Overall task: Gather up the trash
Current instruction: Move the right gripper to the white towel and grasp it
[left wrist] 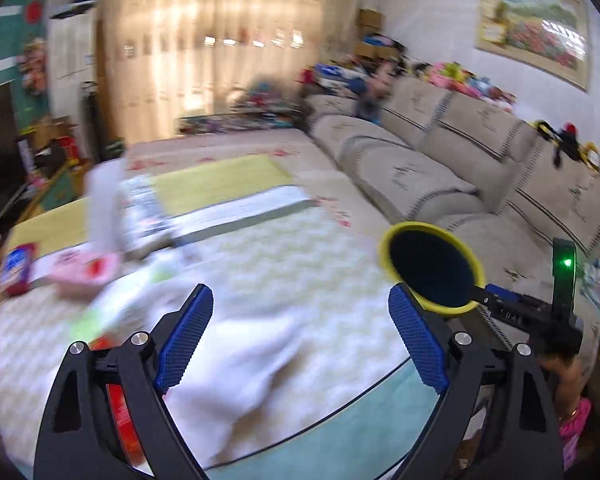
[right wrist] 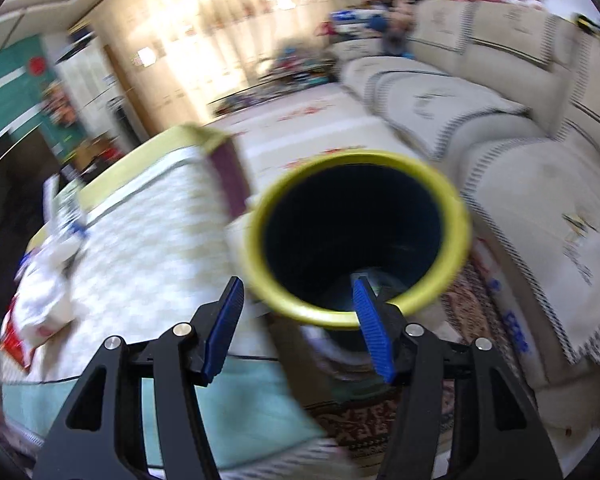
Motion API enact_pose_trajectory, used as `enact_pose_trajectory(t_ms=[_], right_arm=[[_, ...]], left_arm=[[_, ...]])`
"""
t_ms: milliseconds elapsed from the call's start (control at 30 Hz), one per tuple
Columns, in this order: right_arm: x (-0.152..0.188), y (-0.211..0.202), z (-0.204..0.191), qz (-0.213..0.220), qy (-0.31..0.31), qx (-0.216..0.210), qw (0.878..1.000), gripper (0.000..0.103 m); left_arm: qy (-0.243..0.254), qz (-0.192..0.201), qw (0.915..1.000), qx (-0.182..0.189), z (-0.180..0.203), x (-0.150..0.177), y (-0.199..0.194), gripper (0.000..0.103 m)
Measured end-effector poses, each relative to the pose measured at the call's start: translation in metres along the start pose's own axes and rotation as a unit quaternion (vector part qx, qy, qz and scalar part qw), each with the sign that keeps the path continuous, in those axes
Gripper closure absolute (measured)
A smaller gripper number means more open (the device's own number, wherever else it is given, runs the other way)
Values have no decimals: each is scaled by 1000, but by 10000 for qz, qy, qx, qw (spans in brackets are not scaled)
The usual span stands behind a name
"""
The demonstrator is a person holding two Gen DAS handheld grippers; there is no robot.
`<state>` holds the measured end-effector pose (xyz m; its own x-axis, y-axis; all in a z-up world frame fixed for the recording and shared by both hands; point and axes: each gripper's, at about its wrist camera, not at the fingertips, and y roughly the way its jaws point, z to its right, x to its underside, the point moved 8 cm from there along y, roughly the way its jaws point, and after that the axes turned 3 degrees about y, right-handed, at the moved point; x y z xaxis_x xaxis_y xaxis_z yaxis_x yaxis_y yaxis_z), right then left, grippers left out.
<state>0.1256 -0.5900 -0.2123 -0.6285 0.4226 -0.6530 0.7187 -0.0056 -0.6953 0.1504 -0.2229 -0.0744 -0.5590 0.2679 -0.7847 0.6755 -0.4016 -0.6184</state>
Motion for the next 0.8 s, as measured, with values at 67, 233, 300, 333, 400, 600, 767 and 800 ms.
enact_pose_trajectory(t_ms=[67, 233, 300, 333, 400, 600, 767, 800], right_arm=[[3, 6, -40, -85, -301, -269, 9991, 48], [15, 13, -138, -329, -993, -1000, 9895, 48], [18, 13, -177, -372, -1275, -1261, 9831, 48], [19, 12, -193, -368, -1392, -1348, 9803, 48], [19, 9, -220, -340, -1607, -1505, 9749, 48], [31, 19, -276, -487, -2154, -1591, 9623, 48], [48, 24, -296, -610, -2457, -1587, 9543, 48], [50, 27, -298, -609, -2514, -1532, 9537, 48]], left_arm=[[-195, 88, 9992, -330, -34, 12, -24, 14], [-502, 310, 9933, -992, -99, 38, -68, 13], [-664, 371, 9907, -1132, -122, 50, -81, 13], [-709, 380, 9900, -1156, -127, 53, -84, 13], [-831, 404, 9884, -1209, -143, 61, -90, 13], [-1001, 417, 9863, -1243, -158, 73, -87, 13], [-1077, 385, 9856, -1244, -160, 79, -83, 13], [-1095, 374, 9856, -1236, -160, 81, -82, 13]])
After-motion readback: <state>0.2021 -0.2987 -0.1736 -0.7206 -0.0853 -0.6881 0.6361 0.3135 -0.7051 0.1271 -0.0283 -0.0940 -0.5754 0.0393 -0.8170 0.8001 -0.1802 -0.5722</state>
